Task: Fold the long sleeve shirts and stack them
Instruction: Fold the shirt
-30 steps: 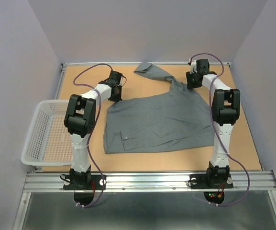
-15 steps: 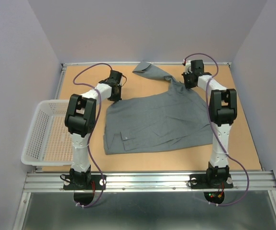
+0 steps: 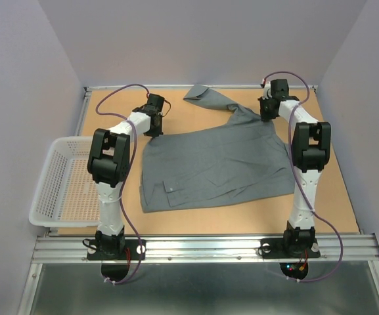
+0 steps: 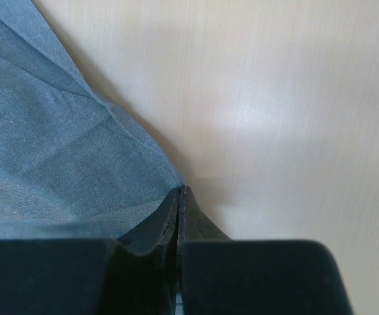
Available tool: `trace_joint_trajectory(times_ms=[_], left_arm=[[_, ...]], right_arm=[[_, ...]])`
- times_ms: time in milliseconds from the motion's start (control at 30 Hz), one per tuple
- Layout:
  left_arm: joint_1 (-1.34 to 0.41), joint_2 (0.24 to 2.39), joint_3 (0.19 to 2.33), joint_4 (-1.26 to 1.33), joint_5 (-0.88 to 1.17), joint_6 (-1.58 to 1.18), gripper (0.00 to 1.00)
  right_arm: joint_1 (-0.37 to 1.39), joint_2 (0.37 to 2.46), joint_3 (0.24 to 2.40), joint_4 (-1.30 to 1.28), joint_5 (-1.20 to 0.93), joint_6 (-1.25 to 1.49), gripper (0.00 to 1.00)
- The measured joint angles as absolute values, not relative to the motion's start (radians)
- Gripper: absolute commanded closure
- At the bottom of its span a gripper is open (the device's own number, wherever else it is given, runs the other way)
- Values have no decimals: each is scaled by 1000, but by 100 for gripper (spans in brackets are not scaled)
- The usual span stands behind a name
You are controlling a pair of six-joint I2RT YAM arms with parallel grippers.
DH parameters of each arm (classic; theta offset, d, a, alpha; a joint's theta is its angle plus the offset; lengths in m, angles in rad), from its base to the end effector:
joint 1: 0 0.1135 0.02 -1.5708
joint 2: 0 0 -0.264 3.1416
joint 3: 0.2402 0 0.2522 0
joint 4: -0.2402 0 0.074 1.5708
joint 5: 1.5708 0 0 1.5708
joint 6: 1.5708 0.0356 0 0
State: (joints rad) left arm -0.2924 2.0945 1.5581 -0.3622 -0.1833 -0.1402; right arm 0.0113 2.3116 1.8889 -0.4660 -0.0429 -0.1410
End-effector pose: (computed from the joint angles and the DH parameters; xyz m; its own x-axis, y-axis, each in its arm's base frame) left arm 0.4434 -0.1267 0.1832 -0.7663 0.0872 -0.6365 0.0683 0.9962 0.0542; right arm 0.5152 0.0073 0.1775 -0.7631 -0.1490 -0.6288 -0.1470 0.9876 -0.0556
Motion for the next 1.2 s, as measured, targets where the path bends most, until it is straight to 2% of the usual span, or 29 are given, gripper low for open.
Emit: trace_joint_trajectory(times_ms=[267,533,800,1200], left_arm=[[-293,2075,1559,-355,-188,-140,100],[-292,1961,1514,-321,-190,-167,100],[-292,1899,1388,-291,-191,-212,100],[-295,1805,1269,-279,-176,-238,100]], right_arm=[[8,2267,1889,-472,-96,-97,99],[8,2141,1872,-458,-152,-44,100],[8,1930,1610,-391,-165,23,99],[8,1813,1329,-324,-160,150,99]])
